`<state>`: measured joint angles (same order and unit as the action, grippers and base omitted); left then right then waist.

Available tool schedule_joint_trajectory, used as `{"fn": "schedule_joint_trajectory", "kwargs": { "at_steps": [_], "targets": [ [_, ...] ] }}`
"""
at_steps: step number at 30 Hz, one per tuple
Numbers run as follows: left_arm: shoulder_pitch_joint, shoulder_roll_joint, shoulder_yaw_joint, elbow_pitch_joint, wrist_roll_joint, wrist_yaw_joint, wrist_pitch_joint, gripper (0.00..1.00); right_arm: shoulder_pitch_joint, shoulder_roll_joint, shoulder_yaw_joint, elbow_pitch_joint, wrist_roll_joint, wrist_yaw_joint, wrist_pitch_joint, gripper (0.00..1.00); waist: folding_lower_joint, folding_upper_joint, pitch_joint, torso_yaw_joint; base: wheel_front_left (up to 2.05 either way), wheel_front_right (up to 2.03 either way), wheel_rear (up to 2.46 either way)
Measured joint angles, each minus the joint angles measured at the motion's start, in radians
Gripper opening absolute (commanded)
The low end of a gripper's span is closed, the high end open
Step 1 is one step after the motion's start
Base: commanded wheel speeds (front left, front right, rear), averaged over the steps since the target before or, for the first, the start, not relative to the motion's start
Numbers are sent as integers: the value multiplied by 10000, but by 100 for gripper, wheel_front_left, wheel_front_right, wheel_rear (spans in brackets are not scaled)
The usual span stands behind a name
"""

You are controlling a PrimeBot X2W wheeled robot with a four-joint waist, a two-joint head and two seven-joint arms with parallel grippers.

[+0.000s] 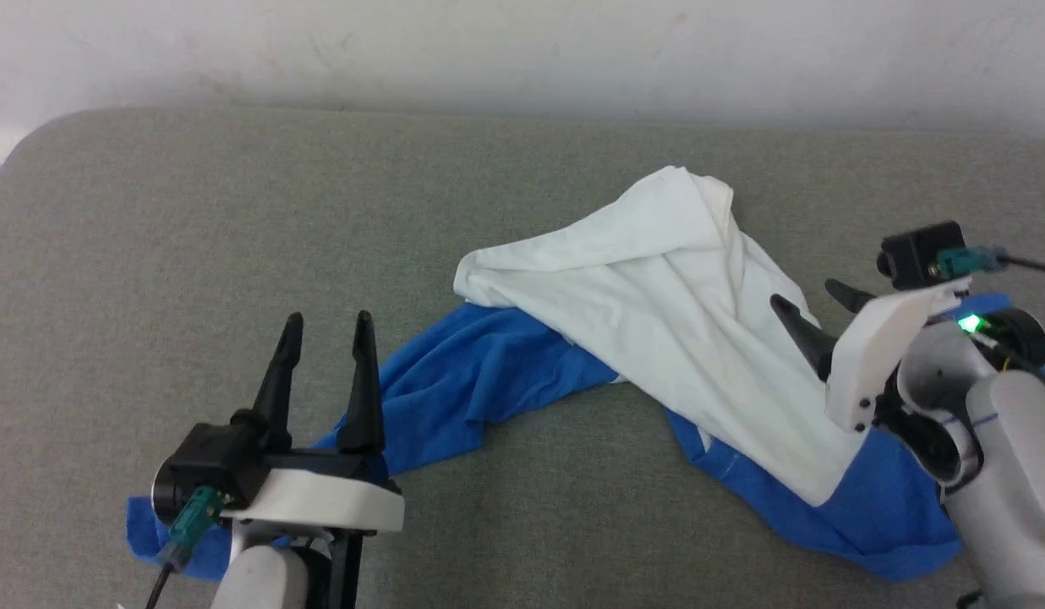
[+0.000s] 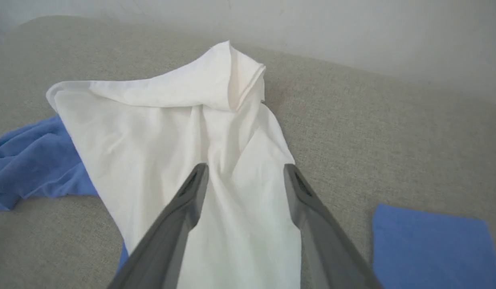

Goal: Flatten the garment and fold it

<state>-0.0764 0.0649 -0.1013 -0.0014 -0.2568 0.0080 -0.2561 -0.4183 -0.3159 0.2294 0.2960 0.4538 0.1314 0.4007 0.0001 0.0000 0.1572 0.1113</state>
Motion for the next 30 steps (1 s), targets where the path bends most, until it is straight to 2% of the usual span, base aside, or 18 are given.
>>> {"fn": "schedule_joint_trajectory", "kwargs": {
  "at_steps": [6,11,12,13,14,16,21,27,30],
  "targets": [
    [-581,-75,-351,17,-79,-84,-8,100,-2173,-82,1058,2429,865,0,874,100,1,0,631,487,0,0,0],
    [-770,-96,-485,-38,-174,-84,-10,100,-3208,-86,1668,4103,1304,-2,1728,100,2,0,1147,857,0,0,0],
    [-777,-96,-512,-36,-201,-84,-10,100,-3363,-105,1732,4381,1373,0,1939,86,1,0,1234,919,0,0,0],
    [-789,-100,-546,-36,-236,-84,-10,100,-3561,-134,1756,4579,1434,4,2142,31,-1,0,1310,981,0,0,0],
    [-800,-107,-571,-40,-257,-84,-10,100,-3797,-165,1793,4748,1528,4,2364,0,-2,0,1381,1043,0,0,0],
    [-825,-107,-625,-42,-330,-82,-10,100,-4149,-303,1916,4792,1532,0,2163,0,-1,0,1521,1141,0,0,0],
    [-1121,-115,-790,-146,-426,-67,-10,100,-4981,-619,1645,5310,940,2,203,0,1,0,1904,1280,0,0,0],
    [-1345,-125,-1139,-194,-518,-58,-10,100,-6447,-846,267,6773,-130,0,-2458,0,1,0,2298,1464,0,0,0],
    [-1377,-127,-1252,-198,-533,-21,-10,100,-6695,-842,-245,7729,-591,2,-3198,0,1,0,2459,1549,0,0,0]
  ]
}}
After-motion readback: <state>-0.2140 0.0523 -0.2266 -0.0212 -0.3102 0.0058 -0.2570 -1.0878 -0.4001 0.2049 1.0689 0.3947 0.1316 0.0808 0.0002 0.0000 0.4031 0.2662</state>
